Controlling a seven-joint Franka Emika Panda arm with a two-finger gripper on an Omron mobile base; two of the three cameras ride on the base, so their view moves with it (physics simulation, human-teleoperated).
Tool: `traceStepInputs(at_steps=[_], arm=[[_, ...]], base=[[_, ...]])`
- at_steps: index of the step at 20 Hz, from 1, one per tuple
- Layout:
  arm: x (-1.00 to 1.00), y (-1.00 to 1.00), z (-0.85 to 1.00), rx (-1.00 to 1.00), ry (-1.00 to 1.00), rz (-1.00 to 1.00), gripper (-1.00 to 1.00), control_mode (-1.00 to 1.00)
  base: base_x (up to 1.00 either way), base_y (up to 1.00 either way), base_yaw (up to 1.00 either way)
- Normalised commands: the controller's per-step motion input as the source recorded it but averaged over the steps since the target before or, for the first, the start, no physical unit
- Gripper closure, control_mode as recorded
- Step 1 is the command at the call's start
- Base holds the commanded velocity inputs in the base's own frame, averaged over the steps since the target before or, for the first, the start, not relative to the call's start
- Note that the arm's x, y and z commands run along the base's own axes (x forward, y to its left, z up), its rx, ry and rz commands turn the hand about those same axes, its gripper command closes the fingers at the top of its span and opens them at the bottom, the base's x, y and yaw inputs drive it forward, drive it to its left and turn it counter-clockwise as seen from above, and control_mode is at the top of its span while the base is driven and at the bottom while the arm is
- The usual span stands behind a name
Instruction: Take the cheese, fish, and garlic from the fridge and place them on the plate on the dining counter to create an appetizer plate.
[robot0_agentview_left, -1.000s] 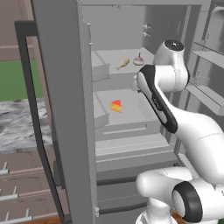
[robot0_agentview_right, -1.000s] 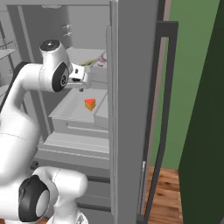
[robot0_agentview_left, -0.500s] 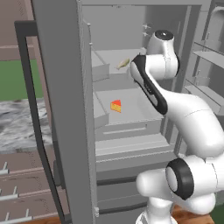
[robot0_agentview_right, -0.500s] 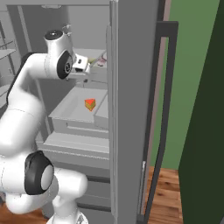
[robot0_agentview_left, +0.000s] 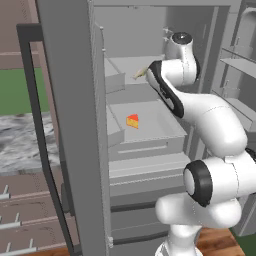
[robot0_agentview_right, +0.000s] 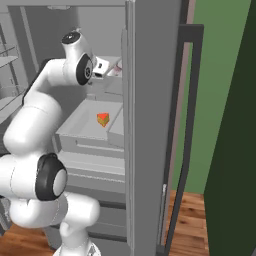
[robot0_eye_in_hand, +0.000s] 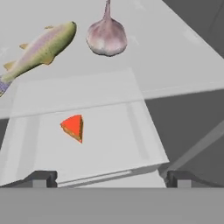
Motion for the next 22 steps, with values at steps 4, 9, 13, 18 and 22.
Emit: traceStepInputs(at_steps=[4,9,13,18,22], arm=[[0.53,-0.12,0.00,0.00,-0.13,-0.07,-1.00,-1.00],[0.51,-0.02,0.00,0.00,-0.08,-0.05,-1.00,-1.00],[0.43,0.00,0.00,0.00,0.00,-0.02,-1.00,-1.00],[0.50,-0.05,0.00,0.00,0.00,-0.01,-1.00,-1.00],[0.56,-0.16,0.00,0.00,0.00,0.00,-1.00,-1.00]], base=[[0.00,0.00,0.00],[0.00,0.00,0.00],[0.00,0.00,0.00],[0.00,0.00,0.00],[0.00,0.00,0.00]])
